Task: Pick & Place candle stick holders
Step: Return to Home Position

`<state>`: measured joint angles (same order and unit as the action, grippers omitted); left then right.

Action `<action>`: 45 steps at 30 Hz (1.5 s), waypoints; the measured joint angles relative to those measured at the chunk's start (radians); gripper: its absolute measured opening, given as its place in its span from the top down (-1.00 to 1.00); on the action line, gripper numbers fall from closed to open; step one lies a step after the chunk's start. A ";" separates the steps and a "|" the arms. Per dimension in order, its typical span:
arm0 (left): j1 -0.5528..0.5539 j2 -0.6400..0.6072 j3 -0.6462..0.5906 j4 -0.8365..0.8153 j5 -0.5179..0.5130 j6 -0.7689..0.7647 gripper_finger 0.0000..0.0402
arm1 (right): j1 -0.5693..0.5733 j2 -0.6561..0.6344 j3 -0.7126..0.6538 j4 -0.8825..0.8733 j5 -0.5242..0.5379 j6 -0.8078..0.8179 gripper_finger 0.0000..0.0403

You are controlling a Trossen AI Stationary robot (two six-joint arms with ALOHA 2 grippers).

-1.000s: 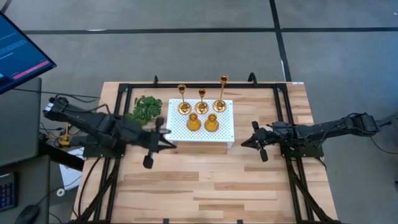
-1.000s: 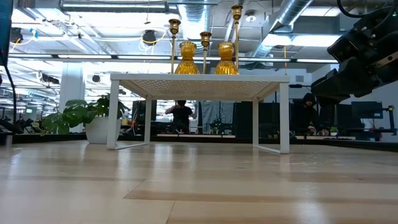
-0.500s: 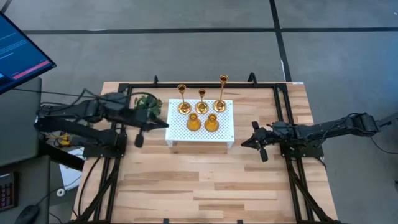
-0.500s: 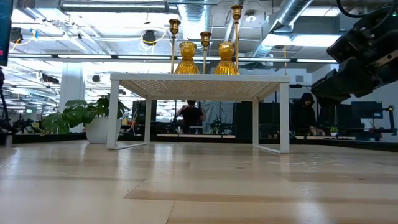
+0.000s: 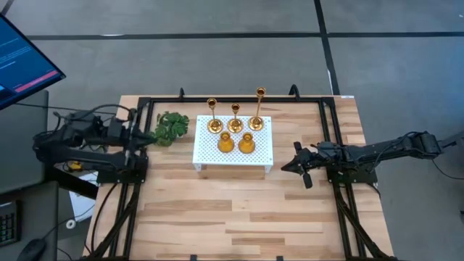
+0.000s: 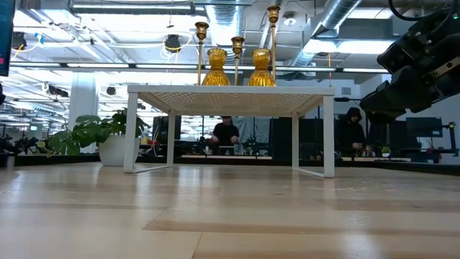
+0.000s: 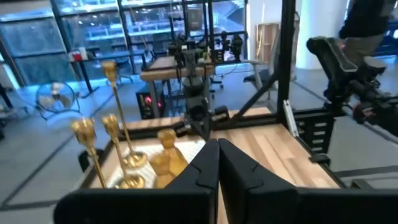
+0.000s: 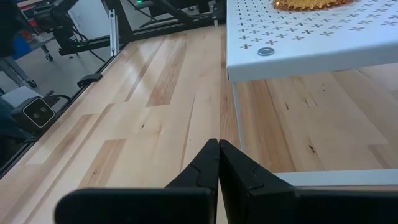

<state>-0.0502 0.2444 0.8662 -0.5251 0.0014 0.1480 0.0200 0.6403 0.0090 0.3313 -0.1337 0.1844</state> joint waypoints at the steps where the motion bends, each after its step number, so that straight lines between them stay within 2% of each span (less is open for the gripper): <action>1: 0.000 -0.032 -0.023 -0.003 0.005 -0.014 0.98 | 0.000 0.000 0.000 0.000 0.000 0.000 1.00; 11: 0.000 -0.243 -0.310 0.016 0.011 -0.086 0.98 | 0.000 0.000 0.000 -0.001 0.000 -0.007 1.00; 16: 0.000 -0.228 -0.463 0.137 0.010 -0.125 0.98 | 0.000 0.000 0.000 -0.002 0.000 -0.008 1.00; 20: -0.001 -0.222 -0.566 0.290 0.017 -0.071 0.98 | 0.000 0.000 0.000 -0.005 0.000 -0.010 1.00; 24: -0.001 -0.226 -0.615 0.347 0.059 -0.048 0.98 | 0.000 0.000 0.000 -0.009 0.000 -0.010 1.00; 28: -0.001 -0.224 -0.657 0.355 0.059 -0.058 0.98 | 0.000 0.000 0.000 -0.010 0.000 -0.010 1.00; 40: -0.001 -0.225 -0.838 0.538 0.063 -0.079 0.98 | 0.000 0.000 0.000 -0.011 0.000 -0.010 1.00; 45: -0.001 -0.219 -0.861 0.564 0.064 -0.086 0.98 | 0.000 0.000 0.000 -0.010 0.000 -0.010 1.00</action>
<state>-0.0513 0.0253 0.0051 0.0390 0.0650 0.0624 0.0200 0.6403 0.0090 0.3210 -0.1337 0.1741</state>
